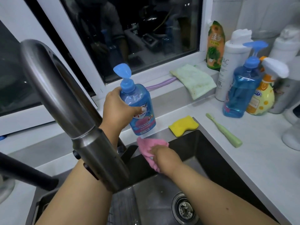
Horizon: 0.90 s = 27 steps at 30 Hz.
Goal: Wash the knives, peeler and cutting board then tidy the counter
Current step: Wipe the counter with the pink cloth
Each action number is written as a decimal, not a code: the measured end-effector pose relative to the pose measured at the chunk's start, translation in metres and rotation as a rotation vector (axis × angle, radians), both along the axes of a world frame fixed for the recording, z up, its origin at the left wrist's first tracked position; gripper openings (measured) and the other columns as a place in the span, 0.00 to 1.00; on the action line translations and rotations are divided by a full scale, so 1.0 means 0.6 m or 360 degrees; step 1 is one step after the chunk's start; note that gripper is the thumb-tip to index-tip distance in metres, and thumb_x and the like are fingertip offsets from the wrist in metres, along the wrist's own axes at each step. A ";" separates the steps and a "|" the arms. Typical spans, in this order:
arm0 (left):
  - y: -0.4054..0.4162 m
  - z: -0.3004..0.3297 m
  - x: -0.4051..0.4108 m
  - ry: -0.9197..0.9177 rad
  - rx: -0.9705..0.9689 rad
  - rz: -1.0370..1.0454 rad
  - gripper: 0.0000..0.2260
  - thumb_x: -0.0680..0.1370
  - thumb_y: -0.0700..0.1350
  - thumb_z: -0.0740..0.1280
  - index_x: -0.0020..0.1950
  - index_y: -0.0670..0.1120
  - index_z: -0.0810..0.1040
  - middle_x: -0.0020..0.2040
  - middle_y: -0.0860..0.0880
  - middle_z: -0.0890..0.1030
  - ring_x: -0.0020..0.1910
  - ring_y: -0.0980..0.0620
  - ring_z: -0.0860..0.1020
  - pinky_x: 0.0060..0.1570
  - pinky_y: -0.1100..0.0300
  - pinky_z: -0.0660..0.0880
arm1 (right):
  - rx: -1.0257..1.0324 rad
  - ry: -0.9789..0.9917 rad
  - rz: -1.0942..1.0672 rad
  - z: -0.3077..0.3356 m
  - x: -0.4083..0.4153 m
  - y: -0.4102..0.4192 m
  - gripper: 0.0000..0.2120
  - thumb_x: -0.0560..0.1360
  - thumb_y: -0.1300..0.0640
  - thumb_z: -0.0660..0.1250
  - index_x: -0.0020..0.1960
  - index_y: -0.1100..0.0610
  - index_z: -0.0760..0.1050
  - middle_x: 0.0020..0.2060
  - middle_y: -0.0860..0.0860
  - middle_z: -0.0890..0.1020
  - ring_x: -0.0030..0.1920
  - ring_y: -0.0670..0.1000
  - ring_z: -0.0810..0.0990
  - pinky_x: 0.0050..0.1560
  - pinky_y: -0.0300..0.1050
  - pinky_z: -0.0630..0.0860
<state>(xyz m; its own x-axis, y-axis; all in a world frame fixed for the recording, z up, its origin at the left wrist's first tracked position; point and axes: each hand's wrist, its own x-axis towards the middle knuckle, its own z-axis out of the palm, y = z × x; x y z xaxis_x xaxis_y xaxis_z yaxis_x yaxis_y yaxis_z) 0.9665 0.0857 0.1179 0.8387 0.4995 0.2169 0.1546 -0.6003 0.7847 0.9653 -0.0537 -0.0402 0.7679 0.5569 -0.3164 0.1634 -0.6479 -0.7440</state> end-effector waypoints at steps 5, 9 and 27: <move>-0.010 -0.023 0.005 0.0135 -0.0047 -0.0066 0.29 0.63 0.42 0.81 0.59 0.49 0.72 0.55 0.51 0.78 0.53 0.50 0.78 0.52 0.51 0.79 | 0.0484 0.0485 -0.0487 -0.010 -0.018 -0.078 0.12 0.81 0.60 0.58 0.59 0.58 0.77 0.48 0.56 0.83 0.51 0.55 0.81 0.51 0.44 0.74; -0.015 -0.046 0.007 0.0275 -0.0093 -0.0177 0.29 0.64 0.41 0.80 0.60 0.49 0.72 0.57 0.50 0.78 0.55 0.49 0.78 0.52 0.51 0.79 | 0.1088 0.1077 -0.0869 -0.006 -0.039 -0.132 0.11 0.82 0.60 0.57 0.52 0.63 0.77 0.36 0.58 0.83 0.37 0.53 0.82 0.44 0.46 0.76; -0.188 -0.091 -0.081 -0.0179 0.0445 -0.0157 0.17 0.74 0.39 0.69 0.62 0.42 0.74 0.58 0.44 0.76 0.58 0.46 0.74 0.59 0.56 0.69 | 0.1430 0.0671 -0.1414 0.123 -0.072 -0.309 0.06 0.76 0.58 0.66 0.43 0.61 0.75 0.28 0.52 0.80 0.32 0.50 0.79 0.37 0.44 0.72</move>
<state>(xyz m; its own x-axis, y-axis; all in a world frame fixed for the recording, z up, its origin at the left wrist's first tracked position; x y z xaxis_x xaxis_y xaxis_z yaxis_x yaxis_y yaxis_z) 0.9180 -0.0268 0.0632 0.8430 0.3250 0.4286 0.0066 -0.8030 0.5959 0.9220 -0.2391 0.0337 0.9114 0.0599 -0.4072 -0.4035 0.3254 -0.8552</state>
